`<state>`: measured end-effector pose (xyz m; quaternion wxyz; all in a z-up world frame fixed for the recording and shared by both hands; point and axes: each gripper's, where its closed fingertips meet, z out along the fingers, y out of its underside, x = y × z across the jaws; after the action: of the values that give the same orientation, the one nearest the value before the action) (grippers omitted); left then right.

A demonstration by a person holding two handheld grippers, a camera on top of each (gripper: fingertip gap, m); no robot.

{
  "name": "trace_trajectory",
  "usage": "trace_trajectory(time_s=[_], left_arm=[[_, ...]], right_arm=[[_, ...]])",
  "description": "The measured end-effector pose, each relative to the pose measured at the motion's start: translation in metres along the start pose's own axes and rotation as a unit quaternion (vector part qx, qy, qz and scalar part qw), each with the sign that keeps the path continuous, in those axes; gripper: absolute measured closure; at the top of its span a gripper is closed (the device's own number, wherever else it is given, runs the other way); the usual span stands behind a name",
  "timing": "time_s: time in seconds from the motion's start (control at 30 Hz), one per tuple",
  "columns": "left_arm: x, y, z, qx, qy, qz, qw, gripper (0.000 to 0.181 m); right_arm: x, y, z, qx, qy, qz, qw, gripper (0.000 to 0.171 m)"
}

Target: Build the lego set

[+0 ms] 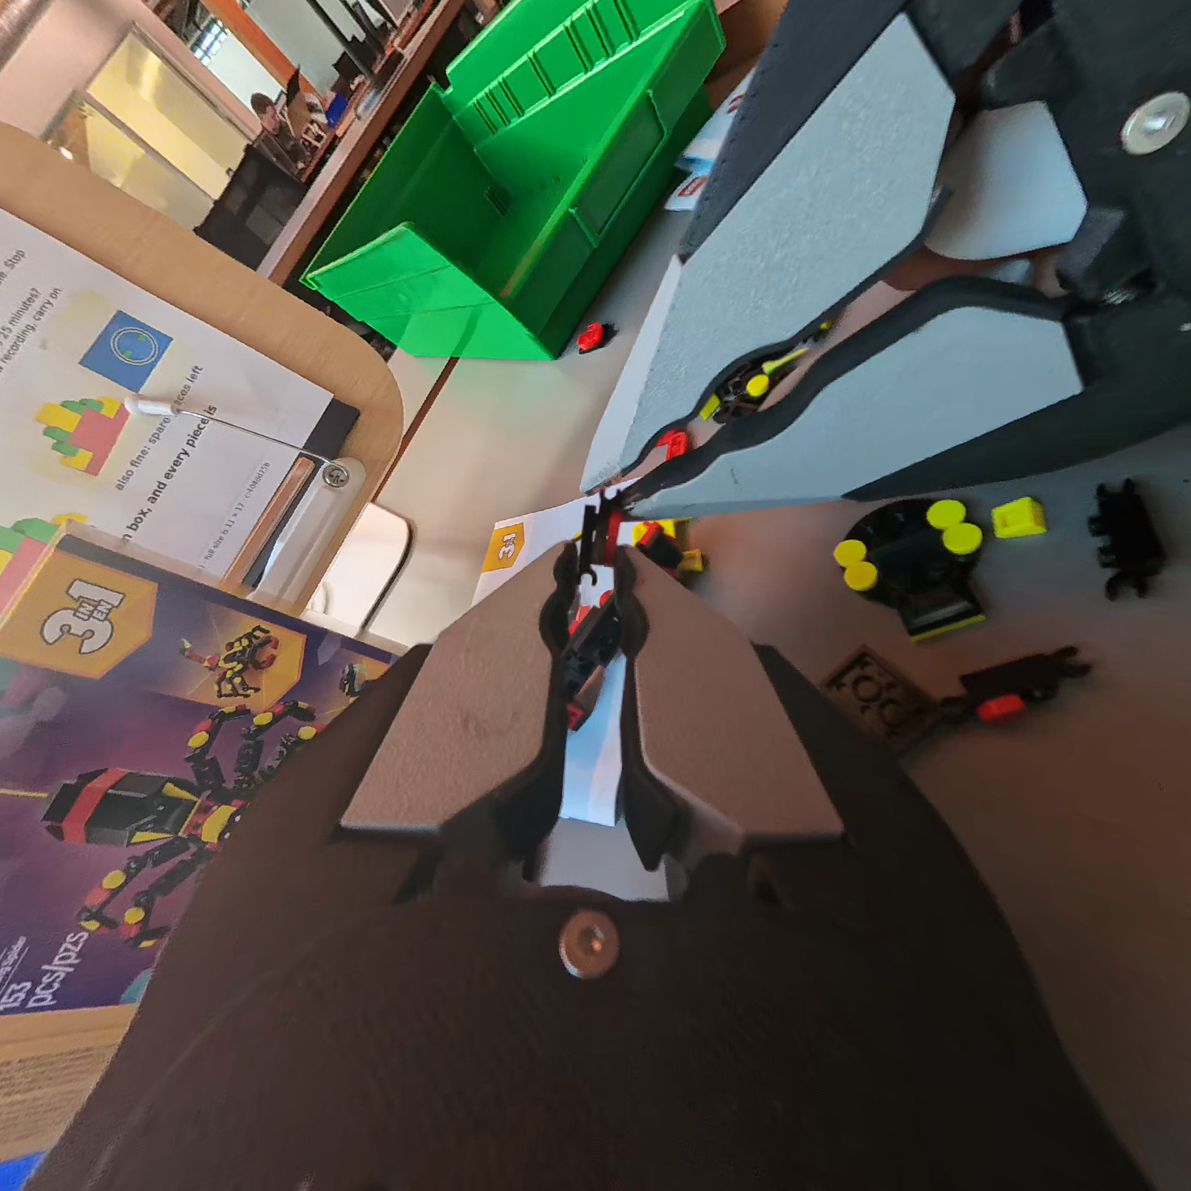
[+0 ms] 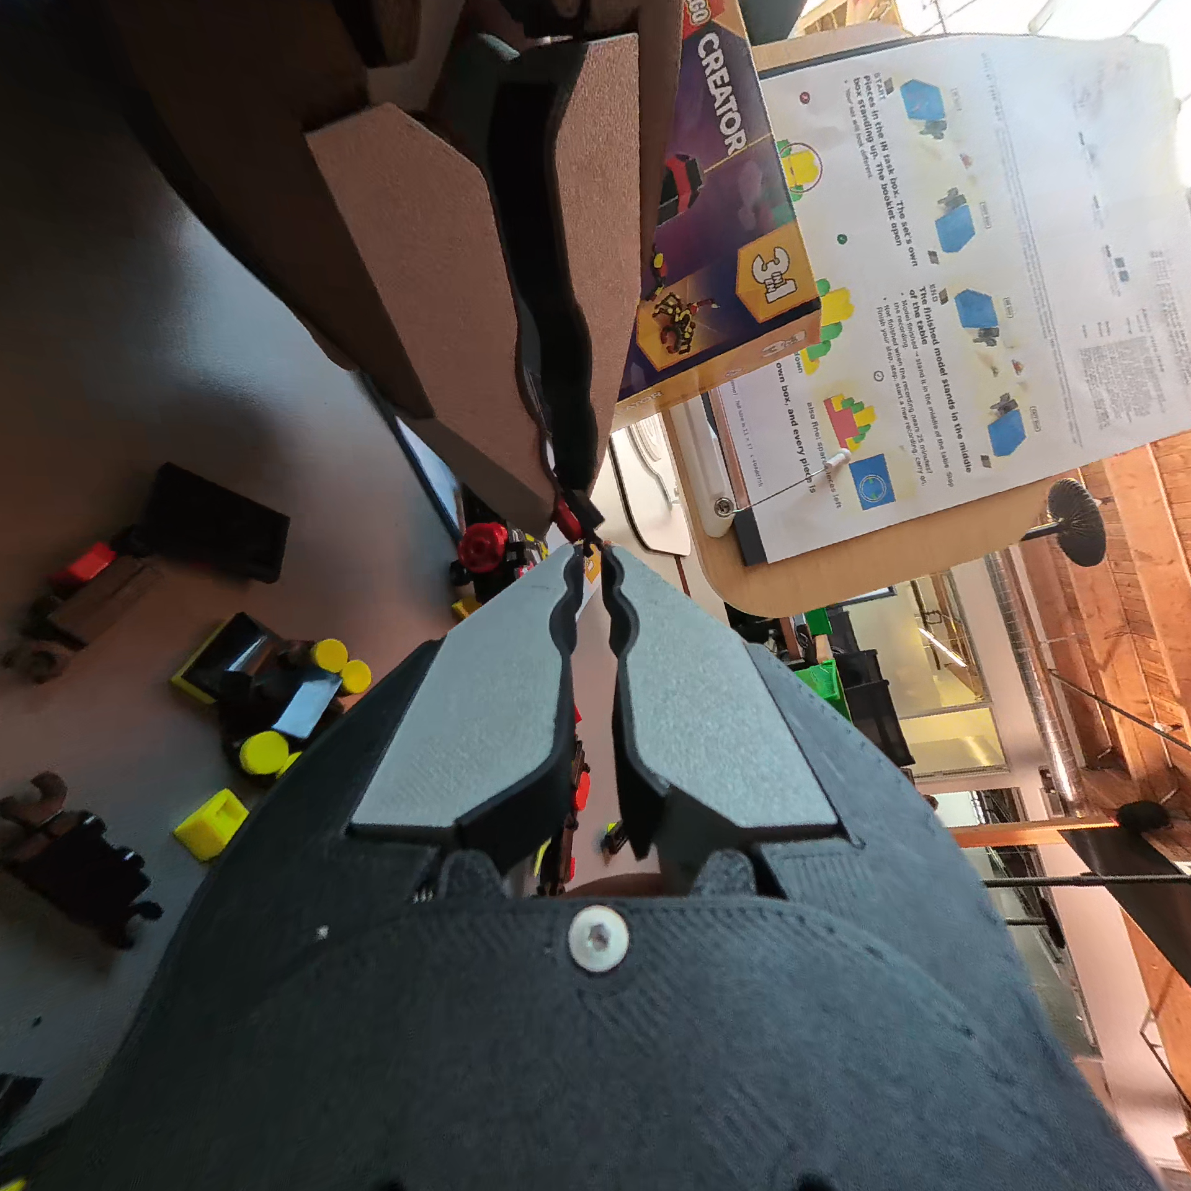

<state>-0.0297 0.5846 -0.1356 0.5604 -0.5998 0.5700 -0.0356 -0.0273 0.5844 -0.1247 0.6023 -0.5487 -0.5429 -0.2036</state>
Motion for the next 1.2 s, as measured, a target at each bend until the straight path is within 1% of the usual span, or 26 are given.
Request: trace_trajectory(time_s=[0.1,0.23,0.3,0.37,0.47,0.53,0.57,0.6,0.67,0.87,0.97,1.0,1.03,1.2], left_arm=[[-0.002,0.002,0.002,-0.01,-0.021,0.015,1.0,0.173],[-0.01,0.001,0.002,-0.012,-0.056,0.009,0.998,0.174],[-0.013,-0.001,-0.002,-0.005,-0.065,0.004,0.998,0.173],[-0.013,0.001,-0.004,-0.004,-0.063,0.006,0.998,0.173],[-0.007,0.0,-0.003,-0.002,-0.063,0.039,0.997,0.175],[-0.006,-0.005,-0.004,0.032,-0.053,0.064,0.996,0.174],[-0.006,-0.007,-0.005,0.045,-0.04,0.058,0.997,0.174],[-0.005,-0.006,-0.005,0.046,-0.027,0.05,0.997,0.175],[-0.012,0.005,-0.003,0.023,-0.035,0.055,0.998,0.174],[-0.005,0.006,-0.002,0.023,-0.024,0.105,0.994,0.174],[0.003,0.002,-0.001,0.022,-0.028,0.141,0.989,0.175],[0.004,0.0,-0.001,0.021,-0.031,0.15,0.988,0.175],[0.004,0.001,0.0,0.016,-0.038,0.156,0.987,0.175],[-0.002,-0.004,-0.004,0.032,-0.04,0.117,0.992,0.173]], right_arm=[[0.001,0.002,0.003,-0.015,0.01,-0.005,1.0,0.169],[0.007,0.0,0.005,-0.043,0.019,0.041,0.998,0.17],[0.01,-0.005,0.004,-0.046,0.036,0.026,0.998,0.171],[0.008,-0.007,0.003,-0.049,0.044,0.002,0.998,0.171],[0.007,-0.005,0.0,-0.045,0.047,-0.026,0.998,0.171],[0.009,-0.008,-0.005,-0.025,0.063,-0.058,0.996,0.171],[0.01,-0.009,-0.006,-0.016,0.075,-0.077,0.994,0.171],[0.01,-0.009,-0.006,-0.015,0.083,-0.095,0.992,0.171],[0.004,-0.007,-0.004,-0.022,0.072,-0.111,0.991,0.17],[0.003,-0.002,-0.001,-0.027,0.059,-0.108,0.992,0.153],[-0.004,-0.005,0.0,-0.018,0.049,-0.129,0.99,0.153],[-0.005,-0.005,0.0,-0.022,0.048,-0.133,0.99,0.159],[-0.006,-0.004,0.001,-0.025,0.046,-0.132,0.99,0.161],[0.001,-0.007,0.001,-0.023,0.056,-0.103,0.993,0.162]])
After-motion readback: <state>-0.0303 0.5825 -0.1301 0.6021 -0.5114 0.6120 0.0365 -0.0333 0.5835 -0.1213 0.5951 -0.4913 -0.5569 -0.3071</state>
